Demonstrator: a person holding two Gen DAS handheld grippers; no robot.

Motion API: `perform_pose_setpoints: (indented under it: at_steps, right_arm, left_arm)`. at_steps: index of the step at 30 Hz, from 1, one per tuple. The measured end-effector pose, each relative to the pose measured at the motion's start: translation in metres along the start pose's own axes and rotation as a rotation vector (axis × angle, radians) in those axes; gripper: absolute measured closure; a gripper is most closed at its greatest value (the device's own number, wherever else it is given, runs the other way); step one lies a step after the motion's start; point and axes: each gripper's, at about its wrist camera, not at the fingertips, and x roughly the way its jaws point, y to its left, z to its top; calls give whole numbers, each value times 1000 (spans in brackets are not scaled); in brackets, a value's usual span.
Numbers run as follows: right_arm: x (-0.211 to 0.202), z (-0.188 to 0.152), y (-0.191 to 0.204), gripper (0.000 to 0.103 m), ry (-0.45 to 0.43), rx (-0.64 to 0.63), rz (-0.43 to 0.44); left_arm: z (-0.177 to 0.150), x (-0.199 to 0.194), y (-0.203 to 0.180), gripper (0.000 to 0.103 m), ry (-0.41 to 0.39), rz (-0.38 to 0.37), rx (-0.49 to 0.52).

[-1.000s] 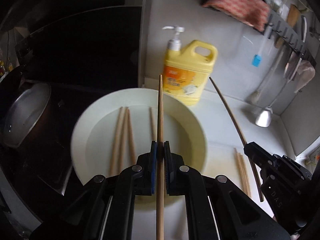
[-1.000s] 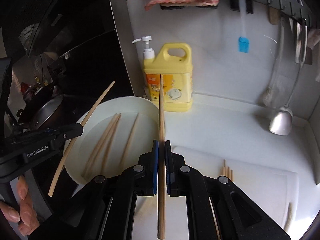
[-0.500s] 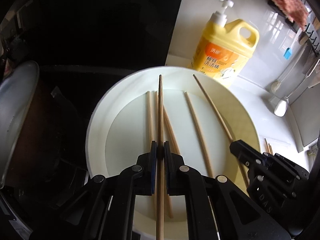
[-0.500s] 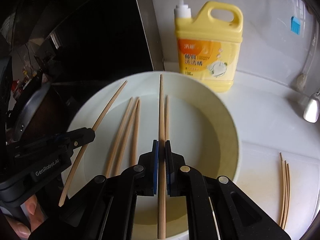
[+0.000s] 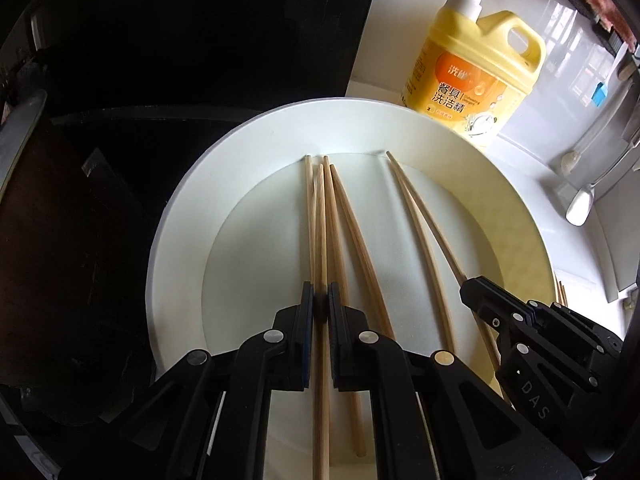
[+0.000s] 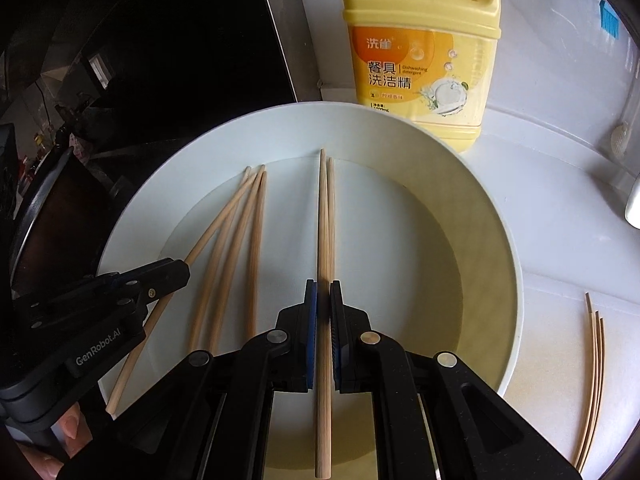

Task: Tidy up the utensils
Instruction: 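Open both tools to drop the chopsticks into the basin water, then move both open tools back over the remaining chopsticks on the board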

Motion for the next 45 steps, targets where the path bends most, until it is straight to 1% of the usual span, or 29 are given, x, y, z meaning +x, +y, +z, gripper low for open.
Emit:
perform_pose_setpoints:
  at_steps: [3, 9, 12, 13, 14, 15, 16, 17, 18, 19, 21, 24, 25, 26, 27, 31, 33, 35, 40, 45]
  right_arm:
    - [5, 1, -1, 97, 12, 0, 1]
    - [9, 0, -2, 97, 22, 3, -2]
    - [8, 0, -3, 96, 27, 11, -7]
    - [6, 1, -5, 95, 23, 18, -10]
    - [3, 1, -6, 89, 14, 23, -12]
    - [0, 1, -8, 86, 2, 24, -17]
    - [-3, 2, -9, 86, -7, 22, -27]
    - [-6, 2, -11, 85, -13, 21, -33]
    - [-8, 3, -12, 85, -17, 23, -36]
    - [-9, 3, -14, 83, -20, 26, -37]
    - [-14, 4, -17, 78, -29, 32, -41]
    - [-20, 3, -19, 73, -42, 37, -48]
    - [-22, 3, -19, 72, -45, 36, -49]
    - [-24, 3, -19, 69, -47, 33, -49]
    - [-26, 2, -19, 65, -51, 31, -50]
    - [-29, 1, -18, 64, -52, 31, -52]
    - [-32, 0, -17, 61, -54, 30, -53]
    - [-36, -2, -15, 59, -59, 29, -55]
    - [-44, -6, -13, 57, -60, 34, -65]
    - [-54, -9, -11, 50, -70, 33, -80]
  left_arm:
    - [2, 4, 1, 96, 8, 1, -10]
    - [3, 10, -3, 95, 23, 13, 7]
    - [4, 11, -3, 94, 25, 34, 11]
    - [4, 10, -2, 86, 24, 50, 8]
    - [4, 8, -2, 71, 20, 69, 6]
    - [5, 6, -1, 62, 11, 78, 3]
    - [5, 2, 1, 41, -4, 85, -3]
    - [6, -3, 2, 34, -28, 93, -12]
    - [6, -7, 4, 32, -44, 98, -15]
    - [7, -10, 5, 32, -53, 107, -17]
    - [9, -13, 6, 29, -55, 125, -18]
    - [10, -18, 9, 24, -57, 136, -24]
    - [11, -19, 10, 21, -57, 141, -25]
    - [10, -21, 12, 18, -59, 144, -26]
    - [9, -23, 14, 17, -61, 145, -26]
    - [9, -25, 14, 17, -56, 149, -14]
    - [11, -27, 12, 17, -55, 149, -8]
    - [12, -27, 12, 16, -55, 149, -4]
    - [11, -34, 12, 12, -64, 145, 9]
    - [8, -42, 13, 9, -64, 132, 17]
